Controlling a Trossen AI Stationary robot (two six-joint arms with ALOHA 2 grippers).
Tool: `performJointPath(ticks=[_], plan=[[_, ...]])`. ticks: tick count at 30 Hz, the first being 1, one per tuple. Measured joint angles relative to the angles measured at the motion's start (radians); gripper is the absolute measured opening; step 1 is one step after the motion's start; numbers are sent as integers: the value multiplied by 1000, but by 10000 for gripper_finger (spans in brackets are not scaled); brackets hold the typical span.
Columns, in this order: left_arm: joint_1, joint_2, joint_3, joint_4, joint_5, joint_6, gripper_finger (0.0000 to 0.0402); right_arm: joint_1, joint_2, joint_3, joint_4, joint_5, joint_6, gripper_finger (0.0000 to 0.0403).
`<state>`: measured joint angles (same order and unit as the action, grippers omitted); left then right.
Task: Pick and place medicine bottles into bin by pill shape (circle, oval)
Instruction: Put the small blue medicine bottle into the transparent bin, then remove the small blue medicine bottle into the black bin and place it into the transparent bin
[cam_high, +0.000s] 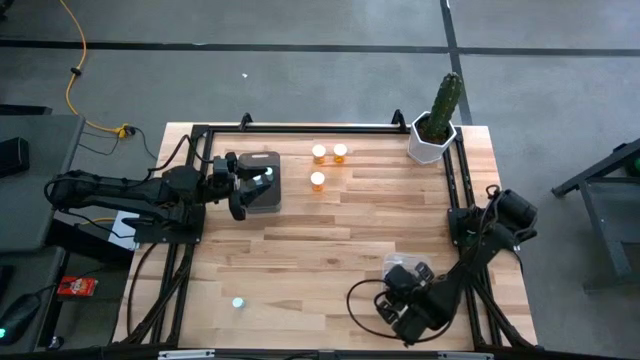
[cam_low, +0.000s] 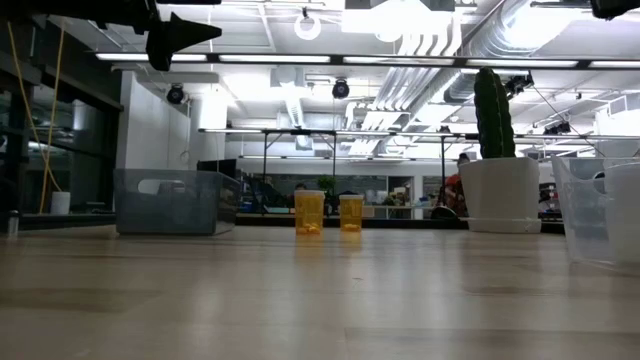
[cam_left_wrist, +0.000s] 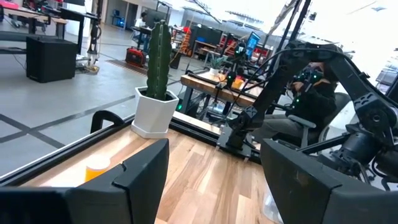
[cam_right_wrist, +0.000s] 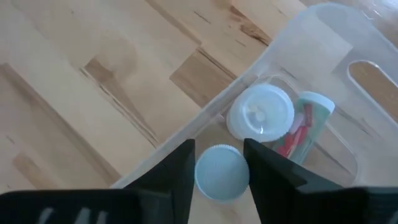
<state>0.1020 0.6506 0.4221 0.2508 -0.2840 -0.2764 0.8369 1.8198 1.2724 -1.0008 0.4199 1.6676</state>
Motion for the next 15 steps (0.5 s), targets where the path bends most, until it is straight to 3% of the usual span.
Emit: performJointPath(ticks=[9,15], plan=[[0,0,0,0,0,18,241,-8,-6,0,0,-10,-9,190],[0,0,0,0,0,18,241,-7,-132,0,-16,5,-119,200]])
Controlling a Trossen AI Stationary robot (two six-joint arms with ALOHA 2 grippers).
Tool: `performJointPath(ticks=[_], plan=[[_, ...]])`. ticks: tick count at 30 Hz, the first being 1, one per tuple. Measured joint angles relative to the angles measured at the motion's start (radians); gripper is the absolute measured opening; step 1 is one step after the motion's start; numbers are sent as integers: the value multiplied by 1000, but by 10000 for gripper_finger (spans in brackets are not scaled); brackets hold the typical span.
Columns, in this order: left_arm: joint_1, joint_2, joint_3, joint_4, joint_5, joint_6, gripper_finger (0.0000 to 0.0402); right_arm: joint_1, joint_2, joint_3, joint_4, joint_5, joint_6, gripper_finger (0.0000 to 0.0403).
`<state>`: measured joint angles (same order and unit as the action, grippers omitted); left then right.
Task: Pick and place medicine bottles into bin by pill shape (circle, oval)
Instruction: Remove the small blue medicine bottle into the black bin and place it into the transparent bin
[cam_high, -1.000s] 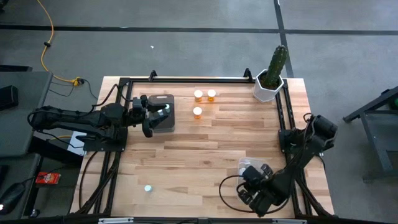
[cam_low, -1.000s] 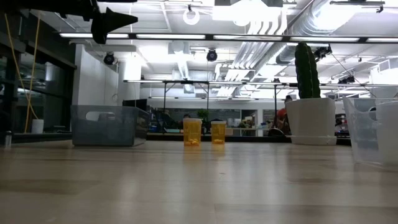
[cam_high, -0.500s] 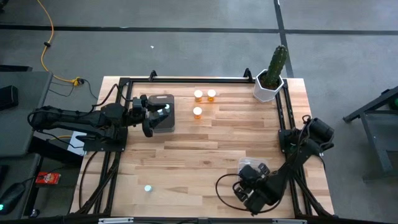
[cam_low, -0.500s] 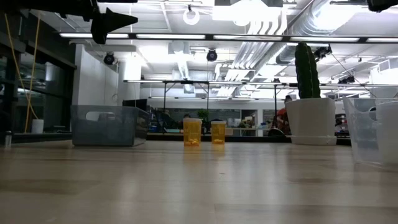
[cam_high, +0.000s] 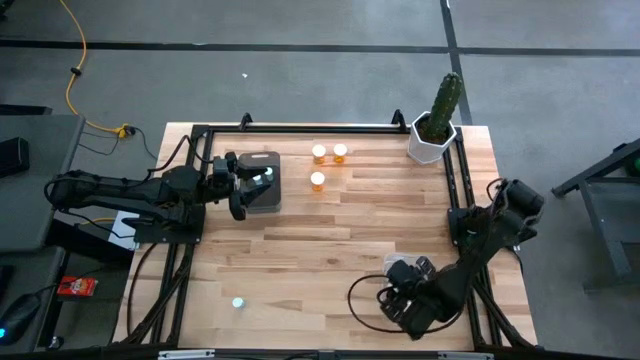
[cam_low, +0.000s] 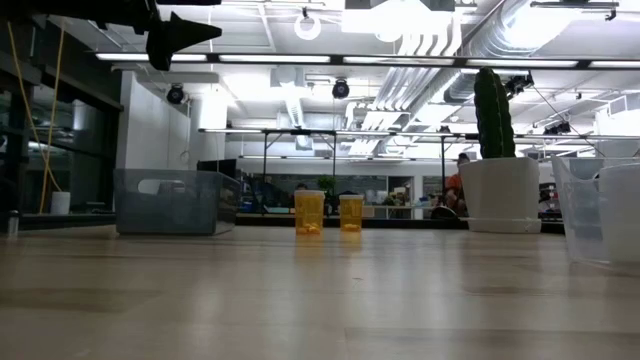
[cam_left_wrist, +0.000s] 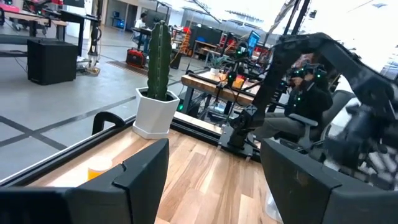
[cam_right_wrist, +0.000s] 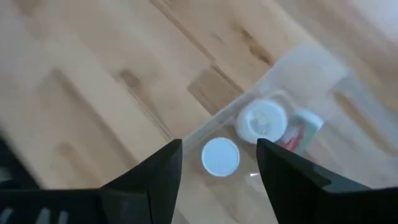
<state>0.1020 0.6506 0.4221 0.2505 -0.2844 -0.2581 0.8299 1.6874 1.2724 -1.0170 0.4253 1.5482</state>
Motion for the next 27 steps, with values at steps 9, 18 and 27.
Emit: performJointPath(ticks=[9,18,27], plan=[[0,0,0,0,6,-1,241,-209,-273,0,66,135,-388,201],[0,0,0,0,9,-1,241,-586,-339,-394,884,-138,-951,201],[0,0,0,1,12,1,241,-801,-328,-633,1589,-197,-1089,201]])
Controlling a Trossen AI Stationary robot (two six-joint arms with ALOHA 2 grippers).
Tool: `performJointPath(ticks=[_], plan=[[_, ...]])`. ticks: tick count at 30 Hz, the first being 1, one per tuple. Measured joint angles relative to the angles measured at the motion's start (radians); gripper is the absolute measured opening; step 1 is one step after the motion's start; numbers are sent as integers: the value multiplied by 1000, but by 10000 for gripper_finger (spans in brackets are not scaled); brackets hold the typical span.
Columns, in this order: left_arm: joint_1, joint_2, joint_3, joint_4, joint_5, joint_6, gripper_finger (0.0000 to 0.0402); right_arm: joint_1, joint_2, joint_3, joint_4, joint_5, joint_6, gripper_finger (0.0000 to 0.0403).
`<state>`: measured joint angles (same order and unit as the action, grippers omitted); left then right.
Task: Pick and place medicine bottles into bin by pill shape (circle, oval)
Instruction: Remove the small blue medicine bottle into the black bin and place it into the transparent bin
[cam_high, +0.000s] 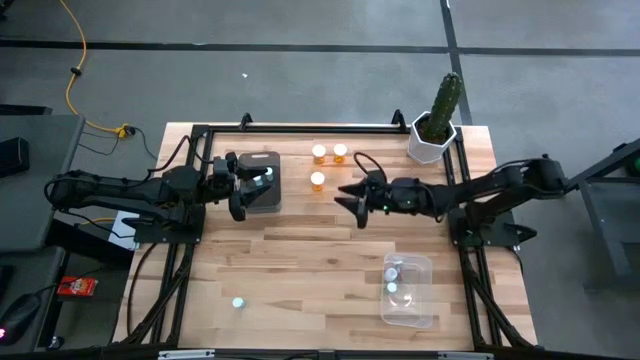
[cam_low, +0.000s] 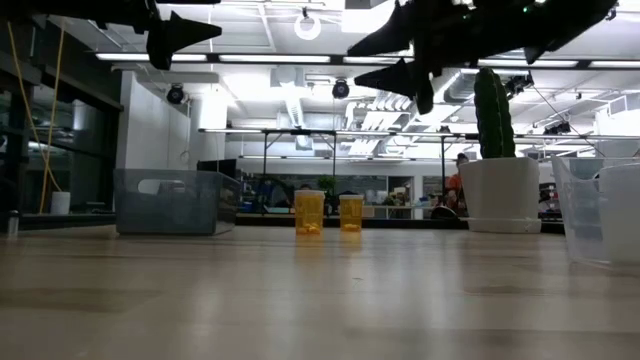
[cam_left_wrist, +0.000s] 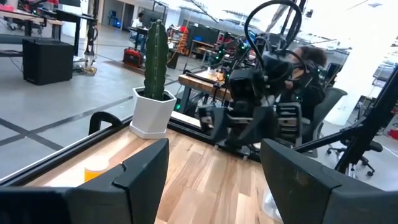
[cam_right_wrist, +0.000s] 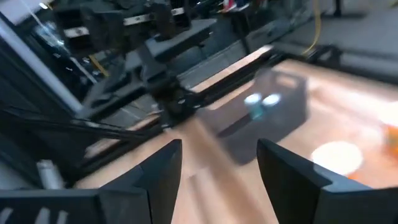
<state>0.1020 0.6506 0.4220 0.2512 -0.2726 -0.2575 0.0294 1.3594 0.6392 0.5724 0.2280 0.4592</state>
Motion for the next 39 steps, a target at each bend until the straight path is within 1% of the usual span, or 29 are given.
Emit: performJointPath(ticks=[3,6,17,19,20,22,26,33,37,39], plan=[[0,0,0,0,0,21,241,-12,0,8,-7,2,-89,201],[0,0,0,0,0,33,241,-12,0,13,-6,2,-143,201],[0,0,0,0,-8,33,241,-12,0,14,-13,15,-144,201],[0,0,0,0,-9,33,241,-14,0,15,-38,16,-139,202],[0,0,0,0,-9,33,241,-18,1,24,-80,18,-123,204],[0,0,0,0,-11,33,241,-40,14,71,-199,8,-97,211],[0,0,0,0,-11,28,241,-77,91,212,-413,-8,-133,239],[0,0,0,0,-11,26,241,-136,288,463,-633,2,-202,300],[0,0,0,0,-11,26,241,-166,383,566,-710,-53,-239,313],[0,0,0,0,-11,26,241,-175,414,594,-712,-77,-256,314]])
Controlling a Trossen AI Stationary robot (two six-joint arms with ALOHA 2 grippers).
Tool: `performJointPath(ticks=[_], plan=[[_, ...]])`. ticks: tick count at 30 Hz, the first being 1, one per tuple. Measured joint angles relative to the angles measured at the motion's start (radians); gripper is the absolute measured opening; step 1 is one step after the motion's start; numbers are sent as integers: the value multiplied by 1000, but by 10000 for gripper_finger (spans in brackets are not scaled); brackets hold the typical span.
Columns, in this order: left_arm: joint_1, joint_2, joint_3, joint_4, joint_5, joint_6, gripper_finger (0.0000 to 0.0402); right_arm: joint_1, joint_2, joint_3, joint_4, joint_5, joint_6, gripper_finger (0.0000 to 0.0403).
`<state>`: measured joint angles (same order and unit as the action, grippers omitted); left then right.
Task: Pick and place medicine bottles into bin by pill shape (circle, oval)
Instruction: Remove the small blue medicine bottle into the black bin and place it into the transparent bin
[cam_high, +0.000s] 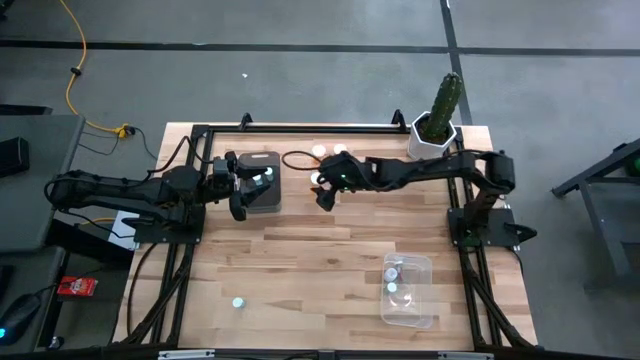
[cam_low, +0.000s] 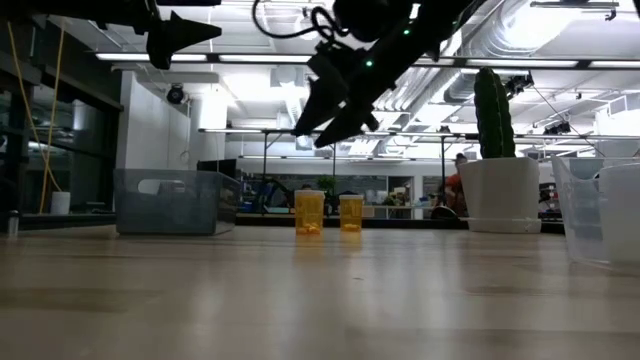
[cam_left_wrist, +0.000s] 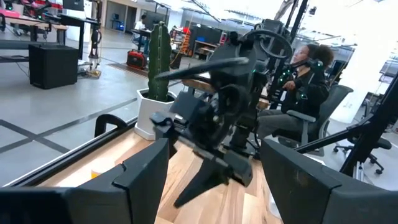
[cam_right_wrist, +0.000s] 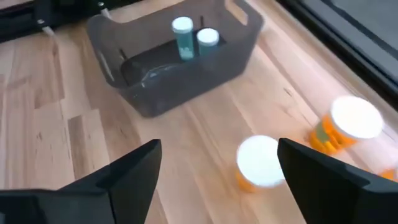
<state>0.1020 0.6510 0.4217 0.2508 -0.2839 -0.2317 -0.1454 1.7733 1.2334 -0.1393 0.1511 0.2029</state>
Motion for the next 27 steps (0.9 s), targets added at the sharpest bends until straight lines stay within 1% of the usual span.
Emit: performJointPath(ticks=[3,9,11,14,16,17,19,21,24,27], plan=[[0,0,0,0,0,0,241,-9,25,21,-3,-1,2,314],[0,0,0,0,0,0,241,-19,28,23,5,0,27,314],[0,0,0,0,0,0,241,-20,22,23,-12,-48,39,315],[0,0,0,0,0,0,241,-13,-36,23,-151,-194,27,315],[0,0,0,0,0,10,241,7,-109,23,-287,-231,23,315],[0,0,0,0,0,20,241,24,-147,23,-360,-232,26,315],[0,0,0,0,-8,33,241,80,-228,16,-459,-227,62,314],[0,0,0,0,-24,41,241,169,-312,-5,-515,-200,153,314],[0,0,0,0,-45,64,241,348,-410,-37,-599,-116,387,314],[0,0,0,0,-45,78,241,553,-443,-32,-695,-34,696,314]])
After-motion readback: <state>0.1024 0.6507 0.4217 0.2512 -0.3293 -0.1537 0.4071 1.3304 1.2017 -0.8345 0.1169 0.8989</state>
